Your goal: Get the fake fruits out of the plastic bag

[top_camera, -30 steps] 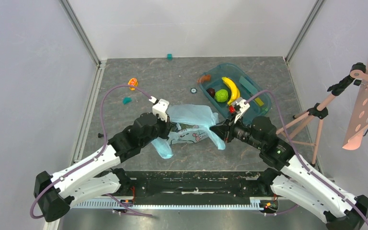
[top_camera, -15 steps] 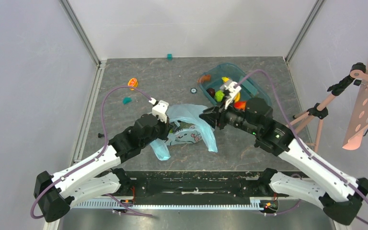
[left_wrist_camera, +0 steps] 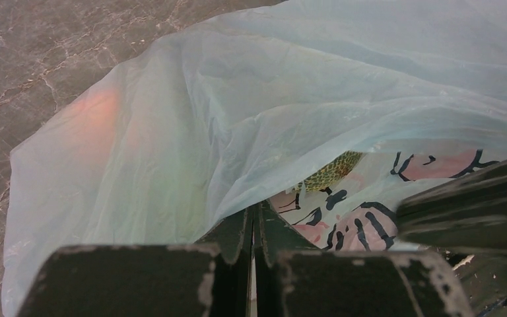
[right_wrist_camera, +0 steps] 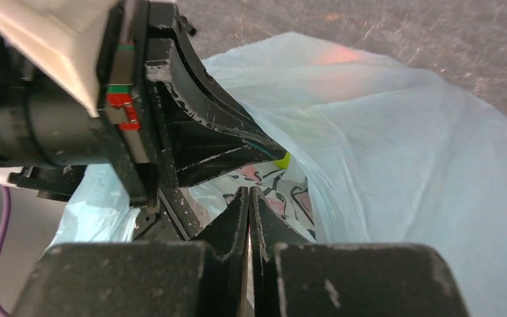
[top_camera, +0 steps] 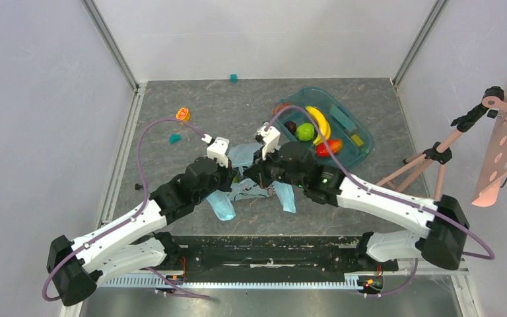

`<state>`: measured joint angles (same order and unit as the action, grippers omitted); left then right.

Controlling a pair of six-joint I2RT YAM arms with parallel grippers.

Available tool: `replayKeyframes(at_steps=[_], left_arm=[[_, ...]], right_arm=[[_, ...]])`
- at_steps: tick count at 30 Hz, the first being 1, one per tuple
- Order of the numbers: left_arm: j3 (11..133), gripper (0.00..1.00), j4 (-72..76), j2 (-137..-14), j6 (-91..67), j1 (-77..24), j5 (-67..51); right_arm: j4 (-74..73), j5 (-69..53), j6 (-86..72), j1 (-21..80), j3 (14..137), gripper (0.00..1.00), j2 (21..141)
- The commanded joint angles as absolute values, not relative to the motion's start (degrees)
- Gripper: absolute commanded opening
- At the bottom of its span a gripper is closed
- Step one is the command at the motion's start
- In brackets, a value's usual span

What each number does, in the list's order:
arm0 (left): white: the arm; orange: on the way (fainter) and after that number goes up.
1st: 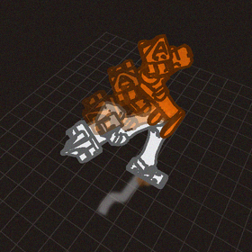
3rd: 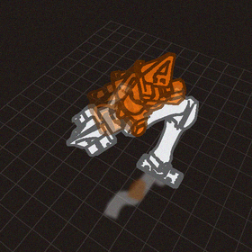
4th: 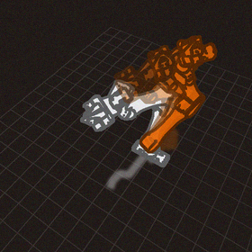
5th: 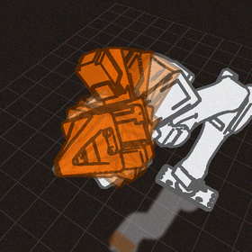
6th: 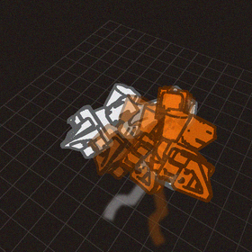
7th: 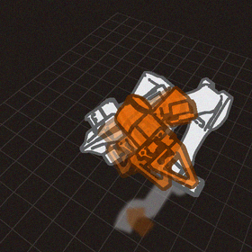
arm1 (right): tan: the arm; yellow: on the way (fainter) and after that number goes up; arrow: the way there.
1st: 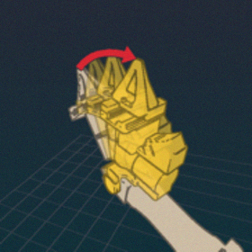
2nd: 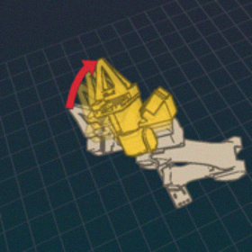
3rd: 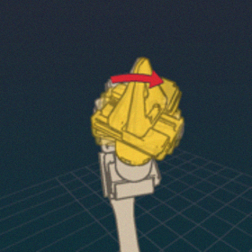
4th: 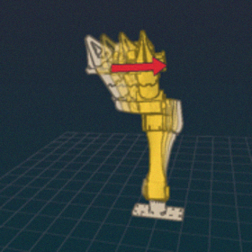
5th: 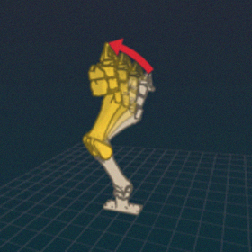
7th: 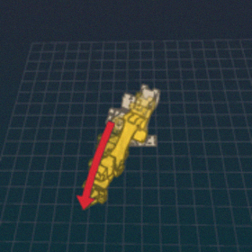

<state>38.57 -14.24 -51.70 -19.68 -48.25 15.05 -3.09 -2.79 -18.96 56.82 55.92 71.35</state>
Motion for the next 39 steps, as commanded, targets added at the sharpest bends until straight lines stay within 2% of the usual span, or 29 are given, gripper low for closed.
replayKeyframes(at_steps=[1,13,24,32,36,39], left_arm=[[38.68,0.02,-12.57,-51.33,-21.81,-48.27,16.54],[38.19,0.02,-12.36,-52.48,-21.74,-48.23,19.47],[35.42,0.02,-15.32,-54.42,-25.07,-48.25,25.58],[34.32,0.02,-16.48,-54.05,-25.58,-48.25,28.05],[34.41,0.02,-17.61,-53.39,-25.4,-48.25,30.15],[34.0,0.02,-16.8,-52.74,-25.19,-48.25,29.6]], right_arm=[[1.19,1.29,-20.48,58.79,60.4,0.0,76.71],[-1.74,10.75,-20.06,60.8,59.42,0.0,86.13],[-6.19,23.73,-18.64,60.73,48.75,0.0,82.05],[-9.58,33.94,-17.41,60.33,47.36,0.0,80.12],[-10.7,34.75,-17.38,59.91,46.95,0.0,78.76],[-8.6,30.86,-15.52,59.97,46.42,0.0,77.42]])
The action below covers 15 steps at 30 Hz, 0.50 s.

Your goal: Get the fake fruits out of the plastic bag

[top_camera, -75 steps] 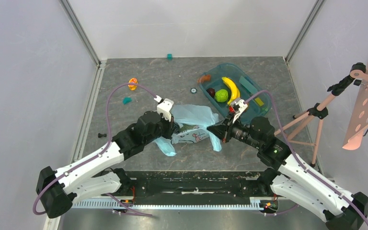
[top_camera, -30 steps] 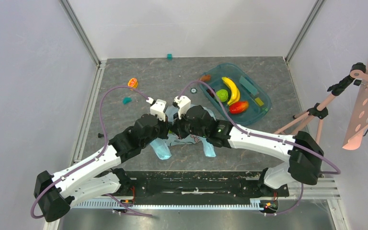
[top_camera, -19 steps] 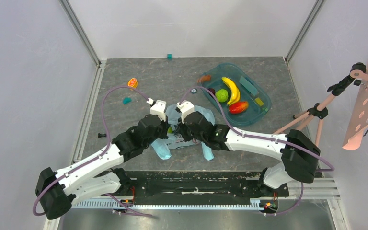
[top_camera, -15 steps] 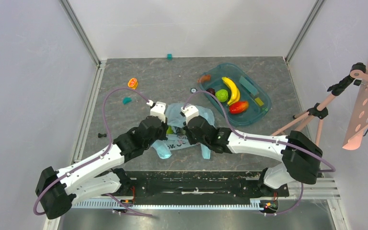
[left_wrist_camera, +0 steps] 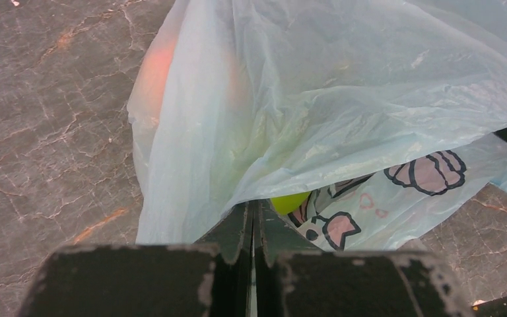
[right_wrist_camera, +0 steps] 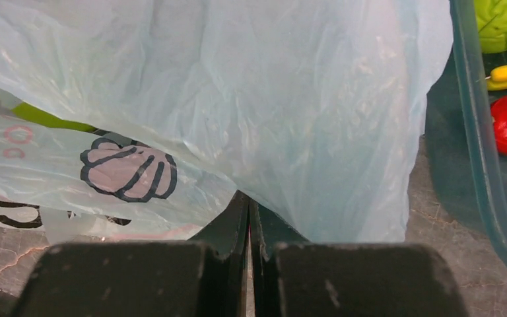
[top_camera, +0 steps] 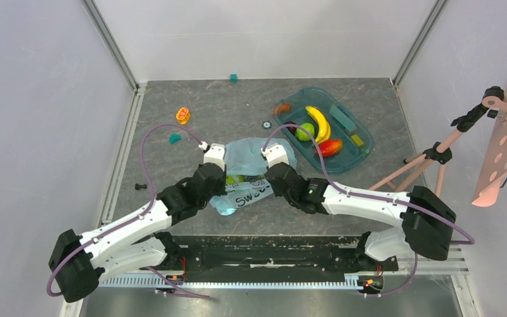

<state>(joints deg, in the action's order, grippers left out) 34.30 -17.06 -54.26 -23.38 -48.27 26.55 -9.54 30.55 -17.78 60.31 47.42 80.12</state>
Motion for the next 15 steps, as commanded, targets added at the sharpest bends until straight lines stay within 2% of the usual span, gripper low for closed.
replayKeyframes(at_steps=[1,8,15], left_arm=[[33.69,0.02,-15.92,-52.66,-24.78,-48.25,28.41],[34.4,0.02,-10.85,-52.91,-21.55,-48.25,18.88],[34.18,0.02,-9.67,-52.11,-21.01,-48.24,15.71]], right_arm=[[-7.07,28.06,-14.66,59.92,46.09,0.0,76.9],[3.39,11.28,-11.75,59.94,48.22,0.1,76.29],[3.97,9.86,-13.63,59.94,54.6,0.11,84.89]])
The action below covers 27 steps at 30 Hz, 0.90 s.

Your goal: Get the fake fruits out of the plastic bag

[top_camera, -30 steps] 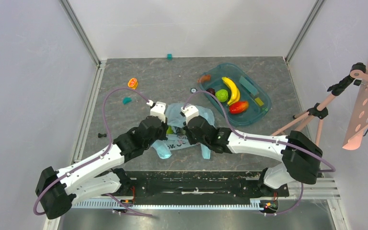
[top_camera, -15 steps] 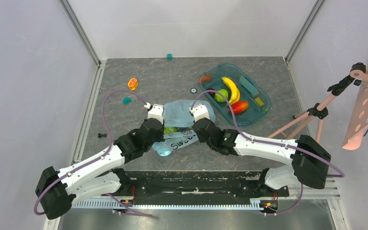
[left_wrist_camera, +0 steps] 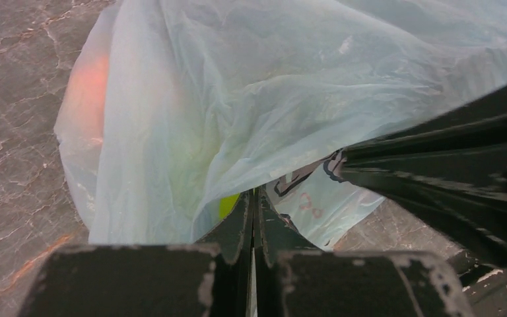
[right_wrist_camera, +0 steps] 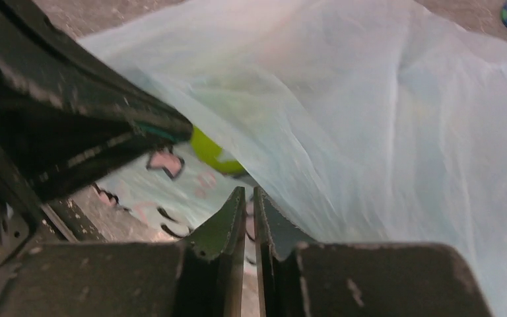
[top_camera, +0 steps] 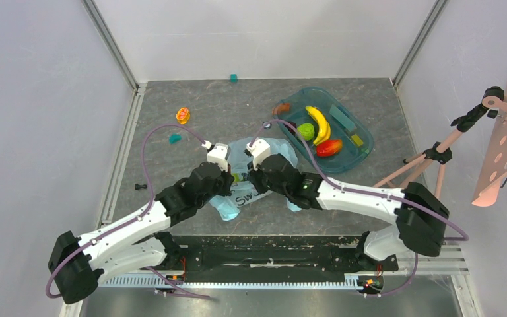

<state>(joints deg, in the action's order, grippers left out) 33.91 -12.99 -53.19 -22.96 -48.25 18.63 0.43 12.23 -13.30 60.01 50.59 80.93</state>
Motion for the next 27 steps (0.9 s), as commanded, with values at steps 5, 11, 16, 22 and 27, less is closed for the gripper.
replayKeyframes(at_steps=[5,11,16,22,27], left_arm=[[32.36,0.02,-9.41,-51.72,-21.72,-48.33,15.0],[30.35,0.02,-9.06,-50.94,-22.82,-48.34,16.62],[29.29,0.02,-8.53,-51.11,-23.63,-48.34,17.98],[28.76,0.02,-8.31,-51.05,-23.91,-48.34,18.9],[28.87,0.02,-8.09,-51.05,-23.51,-48.34,17.94]], right_arm=[[7.64,10.0,-14.11,60.11,51.15,0.09,88.26],[11.79,8.91,-14.88,62.74,42.18,0.08,85.12],[13.33,10.73,-16.99,66.5,35.56,0.08,82.34],[14.73,13.77,-19.96,68.71,30.85,0.08,81.03],[14.22,15.47,-19.04,68.73,32.08,0.12,79.5]])
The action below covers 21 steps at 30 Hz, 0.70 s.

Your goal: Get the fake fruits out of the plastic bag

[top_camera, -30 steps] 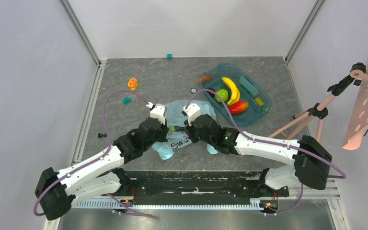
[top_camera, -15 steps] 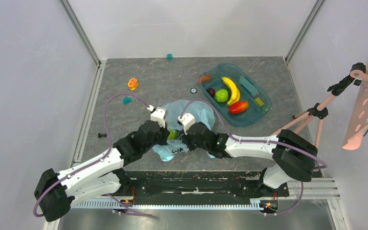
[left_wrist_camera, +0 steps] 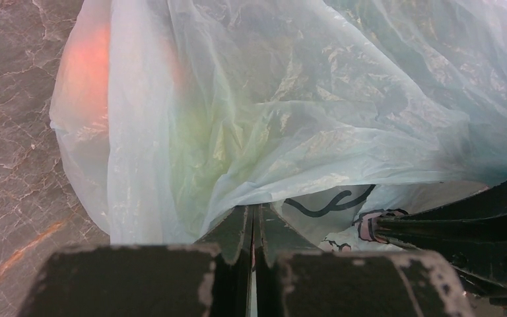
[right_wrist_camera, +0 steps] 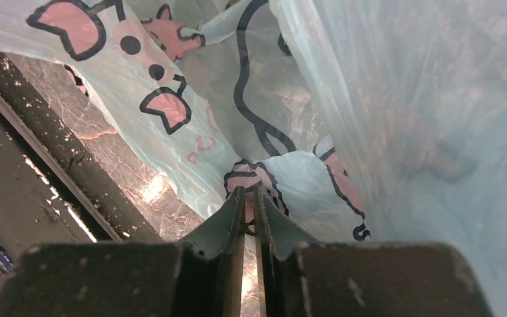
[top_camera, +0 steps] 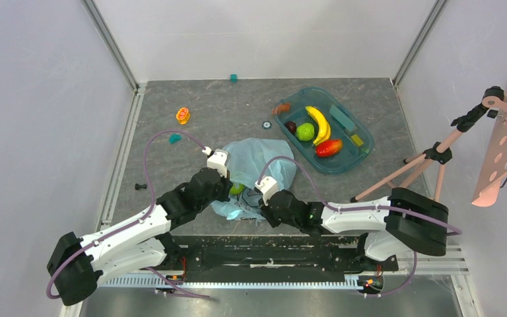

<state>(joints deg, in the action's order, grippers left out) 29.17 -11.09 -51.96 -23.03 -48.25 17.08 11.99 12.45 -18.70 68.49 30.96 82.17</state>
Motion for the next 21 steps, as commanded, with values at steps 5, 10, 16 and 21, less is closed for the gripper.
replayKeyframes(at_steps=[5,10,16,21], left_arm=[[28.89,0.02,-8.34,-49.68,-23.51,-48.34,16.21],[28.75,0.02,-10.37,-45.89,-24.38,-48.33,15.98],[28.96,0.02,-12.39,-43.27,-24.86,-48.3,17.84],[28.92,0.02,-12.57,-43.45,-25.65,-48.34,18.78]], right_arm=[[12.69,16.53,-16.47,68.64,37.67,0.18,80.73],[10.5,19.03,-15.69,67.83,44.62,0.3,84.54],[6.55,16.38,-10.4,64.42,54.39,0.36,89.74],[-2.22,13.09,0.42,62.09,63.59,0.39,94.63]])
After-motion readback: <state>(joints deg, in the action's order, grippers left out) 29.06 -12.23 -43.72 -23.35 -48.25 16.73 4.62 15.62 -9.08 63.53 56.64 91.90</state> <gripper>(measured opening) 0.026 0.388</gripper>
